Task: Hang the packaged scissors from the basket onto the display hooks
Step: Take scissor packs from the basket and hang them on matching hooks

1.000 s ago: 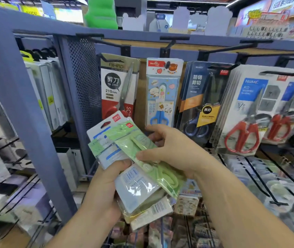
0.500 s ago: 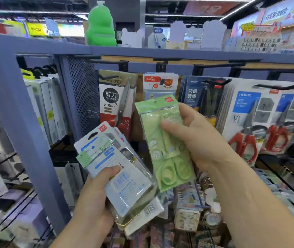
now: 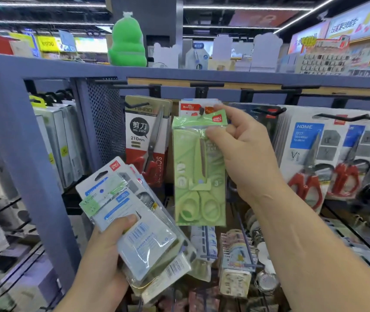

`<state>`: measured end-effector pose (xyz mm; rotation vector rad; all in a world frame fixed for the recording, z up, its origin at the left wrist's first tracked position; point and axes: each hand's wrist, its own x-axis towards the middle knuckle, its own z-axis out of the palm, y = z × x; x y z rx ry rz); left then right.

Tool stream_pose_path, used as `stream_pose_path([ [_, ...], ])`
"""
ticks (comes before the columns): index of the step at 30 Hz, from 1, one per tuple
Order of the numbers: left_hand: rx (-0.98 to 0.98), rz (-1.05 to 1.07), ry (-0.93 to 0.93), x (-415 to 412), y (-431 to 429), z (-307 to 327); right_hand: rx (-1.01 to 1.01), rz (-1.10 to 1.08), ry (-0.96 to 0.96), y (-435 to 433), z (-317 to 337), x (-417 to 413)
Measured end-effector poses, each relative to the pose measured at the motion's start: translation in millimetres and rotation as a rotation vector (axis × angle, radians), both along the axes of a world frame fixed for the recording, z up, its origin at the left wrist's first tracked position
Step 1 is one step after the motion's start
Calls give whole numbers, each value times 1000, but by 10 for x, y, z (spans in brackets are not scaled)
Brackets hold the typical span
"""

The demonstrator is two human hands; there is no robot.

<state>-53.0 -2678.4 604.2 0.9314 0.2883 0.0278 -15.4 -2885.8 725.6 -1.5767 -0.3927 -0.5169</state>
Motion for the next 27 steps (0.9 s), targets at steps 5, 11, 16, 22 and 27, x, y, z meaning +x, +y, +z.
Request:
stream_pose_path([
  [5,-7,8,-8,-5,52,-9,101,-57,79,57,-48,33],
  [11,-16,-9,-3,-9,54,14,-4,-214,-152,118,12,48],
  [16,-26,-13,-9,3,58,27,-8,-219,-242,116,-30,39],
  [22,-17,8,-12,-7,53,46,24,-196,-301,148,29,-24],
  [27,-27,12,-21,-5,42,54,31,-274,-260,111,12,58],
])
